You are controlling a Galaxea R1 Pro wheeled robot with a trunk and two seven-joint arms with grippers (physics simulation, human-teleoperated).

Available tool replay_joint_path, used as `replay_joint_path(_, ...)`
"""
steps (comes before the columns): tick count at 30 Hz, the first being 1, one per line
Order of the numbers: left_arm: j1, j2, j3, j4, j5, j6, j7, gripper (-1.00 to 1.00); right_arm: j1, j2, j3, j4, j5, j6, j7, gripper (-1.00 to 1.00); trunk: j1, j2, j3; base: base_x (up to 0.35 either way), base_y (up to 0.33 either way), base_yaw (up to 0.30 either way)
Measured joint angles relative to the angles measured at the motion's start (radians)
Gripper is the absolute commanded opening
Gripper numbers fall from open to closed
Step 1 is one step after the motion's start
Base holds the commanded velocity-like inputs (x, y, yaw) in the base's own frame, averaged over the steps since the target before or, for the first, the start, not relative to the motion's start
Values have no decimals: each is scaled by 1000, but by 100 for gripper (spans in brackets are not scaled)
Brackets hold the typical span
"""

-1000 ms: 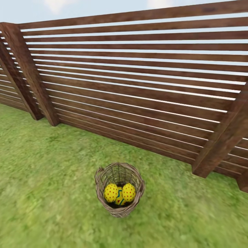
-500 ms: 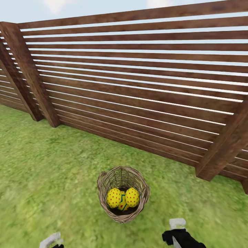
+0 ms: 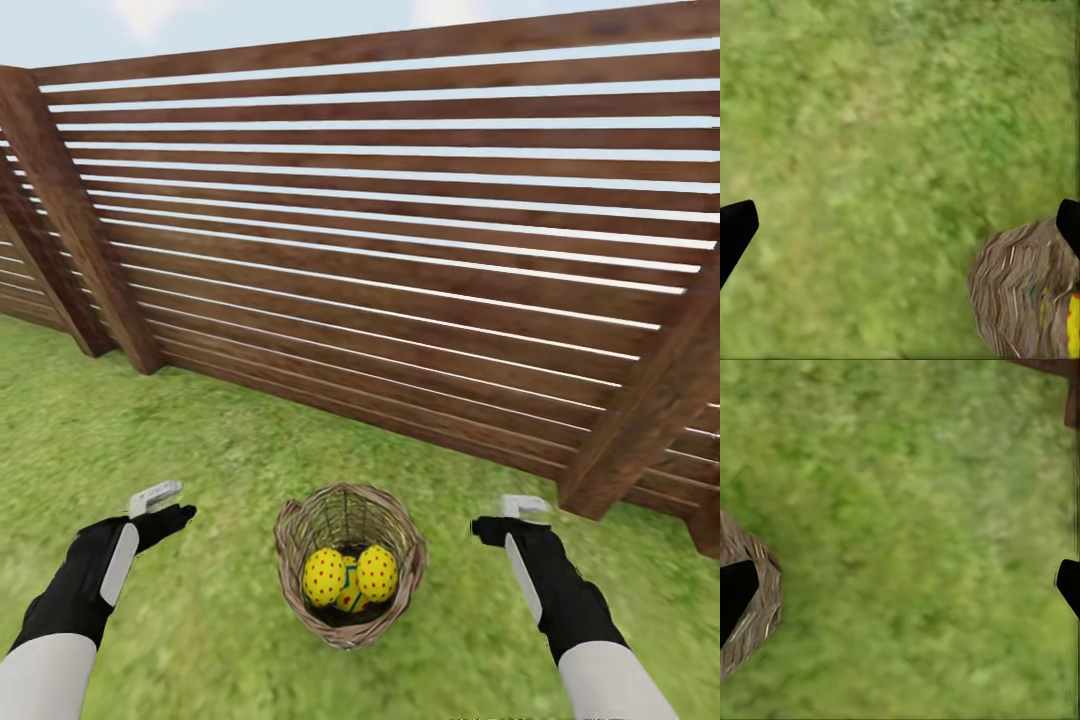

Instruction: Take the three Easter eggs out of the wicker basket on the lawn in the garden, then place them on the lawn next to a single tree (choose any tree) so that all three eggs are next to the same tree and none are left in the basket.

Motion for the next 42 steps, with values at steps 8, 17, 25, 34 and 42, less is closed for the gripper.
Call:
replay_joint_path(8, -16, 8, -42, -2, 0, 3, -4, 100, -1, -1, -63, 10, -3, 10, 2, 100, 0, 0, 7, 0, 0, -253)
replay_joint_path(17, -15, 29, -142, 0, -2, 6, -4, 100, -1, -1, -106, 14, -4, 10, 4, 100, 0, 0, 16, 0, 69, -254)
replay_joint_path(25, -15, 39, -245, 9, -5, 76, -3, 100, -1, 2, -103, 47, -4, 10, 5, 100, 0, 0, 24, 0, 299, -254)
replay_joint_path(34, -15, 64, -343, 50, -3, 80, -4, 100, -2, 19, -100, 49, -3, 12, 10, 100, 0, 0, 26, 5, 327, -48)
replay_joint_path(42, -13, 62, -393, 62, -1, 79, -4, 100, -2, 13, -105, 43, -1, 11, 29, 100, 0, 0, 26, 10, 56, -1)
